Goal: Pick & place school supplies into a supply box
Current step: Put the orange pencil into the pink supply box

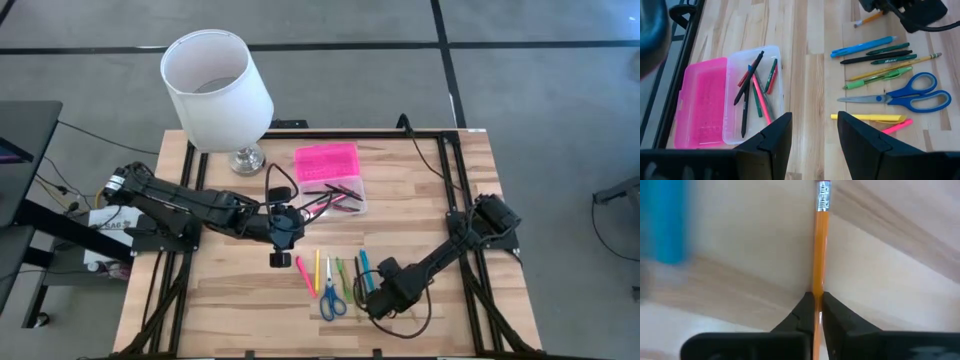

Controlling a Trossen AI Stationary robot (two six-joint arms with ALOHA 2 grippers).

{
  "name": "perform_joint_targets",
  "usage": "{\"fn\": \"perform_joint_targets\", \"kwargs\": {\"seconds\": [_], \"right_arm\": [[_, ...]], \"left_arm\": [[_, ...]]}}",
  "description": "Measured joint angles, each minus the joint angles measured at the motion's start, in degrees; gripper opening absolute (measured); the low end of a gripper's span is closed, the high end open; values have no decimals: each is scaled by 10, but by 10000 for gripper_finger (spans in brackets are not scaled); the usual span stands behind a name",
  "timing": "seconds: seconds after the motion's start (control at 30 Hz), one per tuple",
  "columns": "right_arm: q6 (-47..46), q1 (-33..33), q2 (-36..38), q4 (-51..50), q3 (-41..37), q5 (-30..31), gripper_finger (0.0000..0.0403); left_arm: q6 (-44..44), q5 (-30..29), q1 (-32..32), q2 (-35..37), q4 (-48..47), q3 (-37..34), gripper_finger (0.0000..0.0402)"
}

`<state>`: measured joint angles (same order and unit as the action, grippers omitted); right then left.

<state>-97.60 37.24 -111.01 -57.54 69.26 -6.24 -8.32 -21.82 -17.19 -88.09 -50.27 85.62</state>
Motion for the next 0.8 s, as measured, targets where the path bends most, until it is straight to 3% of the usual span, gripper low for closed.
{"fn": "perform_joint_targets", "kwargs": {"seconds": [0.17,0.37,0.8], "right_arm": [[37,1,-1,-56,-1,-25,14],[94,0,-1,-54,-1,-23,4],[90,14,-1,-27,0,2,4]], "left_arm": [[0,0,0,0,0,0,153],[-5,6,0,0,0,0,153],[-30,5,0,0,1,0,153]]}}
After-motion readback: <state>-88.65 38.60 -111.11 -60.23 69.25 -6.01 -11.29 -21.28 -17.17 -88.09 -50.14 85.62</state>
